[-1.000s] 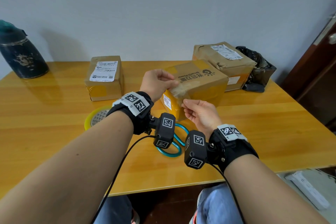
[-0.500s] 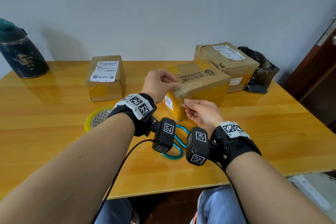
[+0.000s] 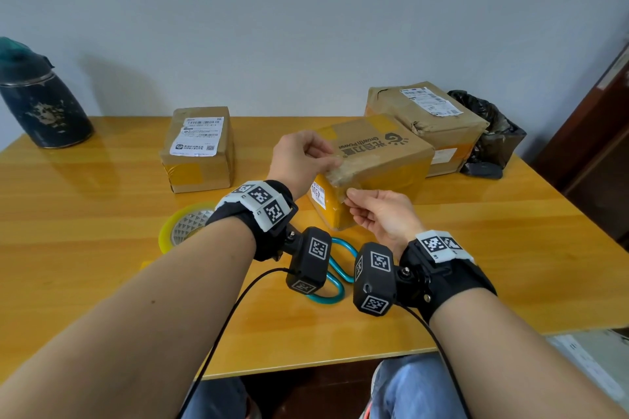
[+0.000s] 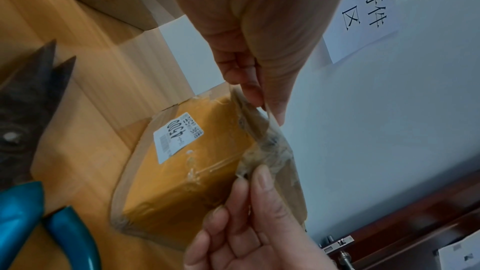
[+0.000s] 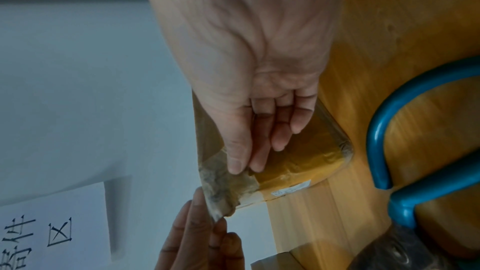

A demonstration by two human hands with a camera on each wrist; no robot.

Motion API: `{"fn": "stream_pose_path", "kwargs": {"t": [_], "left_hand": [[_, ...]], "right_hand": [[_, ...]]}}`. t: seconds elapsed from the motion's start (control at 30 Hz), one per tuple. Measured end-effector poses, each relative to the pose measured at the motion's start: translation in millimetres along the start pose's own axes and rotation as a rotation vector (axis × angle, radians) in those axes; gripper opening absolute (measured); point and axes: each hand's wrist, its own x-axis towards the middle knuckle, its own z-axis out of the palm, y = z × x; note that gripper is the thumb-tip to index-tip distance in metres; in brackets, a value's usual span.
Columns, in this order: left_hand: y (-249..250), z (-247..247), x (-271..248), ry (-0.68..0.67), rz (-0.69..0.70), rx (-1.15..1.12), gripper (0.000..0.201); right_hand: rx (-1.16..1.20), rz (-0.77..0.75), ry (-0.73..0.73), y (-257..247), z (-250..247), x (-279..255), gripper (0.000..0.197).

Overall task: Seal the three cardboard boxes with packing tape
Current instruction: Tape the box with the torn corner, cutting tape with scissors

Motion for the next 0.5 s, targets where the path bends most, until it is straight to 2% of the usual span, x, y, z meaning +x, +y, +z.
{"fn": "stream_pose_path", "kwargs": {"t": [0.4,0.5], "left_hand": [[-1.9,0.3,3.5,-0.025,0.001,0.048,0.021],[-0.5,-0.8,3.0,-0.021,0.006,0.06,0.027]], "right_hand": [[-0.157,0.023,-0.018,-9.0,-4.8,6.4,0.017],[-0.178,0.02,-0.02,-11.0,-4.3,7.0,0.018]]}}
